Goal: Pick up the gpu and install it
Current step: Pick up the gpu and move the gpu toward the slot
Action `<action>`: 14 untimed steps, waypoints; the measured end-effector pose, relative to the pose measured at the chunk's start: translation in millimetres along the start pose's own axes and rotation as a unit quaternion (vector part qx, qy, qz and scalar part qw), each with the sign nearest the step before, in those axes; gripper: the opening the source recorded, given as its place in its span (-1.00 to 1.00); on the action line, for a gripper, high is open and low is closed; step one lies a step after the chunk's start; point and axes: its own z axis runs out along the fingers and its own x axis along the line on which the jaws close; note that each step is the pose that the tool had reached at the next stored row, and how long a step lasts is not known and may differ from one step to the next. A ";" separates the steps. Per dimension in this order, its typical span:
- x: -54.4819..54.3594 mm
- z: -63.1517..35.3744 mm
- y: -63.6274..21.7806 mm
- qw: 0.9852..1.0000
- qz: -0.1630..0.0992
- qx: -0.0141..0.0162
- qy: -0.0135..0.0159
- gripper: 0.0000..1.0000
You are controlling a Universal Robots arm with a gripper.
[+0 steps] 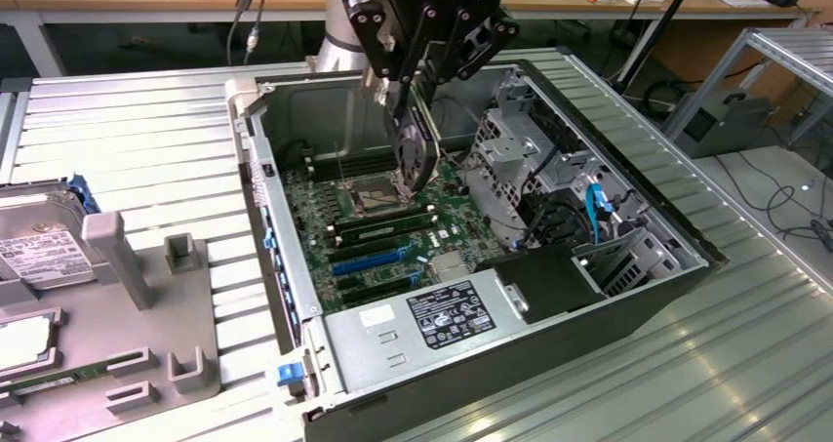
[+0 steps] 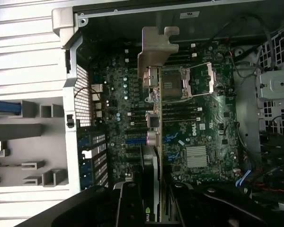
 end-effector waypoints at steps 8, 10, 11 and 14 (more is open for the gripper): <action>-21.9 0.9 1.5 1.000 0.001 0.000 0.008 -0.46; -24.0 3.7 1.4 1.000 0.001 0.001 0.010 -0.46; -24.8 4.8 1.4 1.000 0.001 0.001 0.011 -0.46; -28.7 7.8 1.4 1.000 0.001 0.001 0.013 -0.46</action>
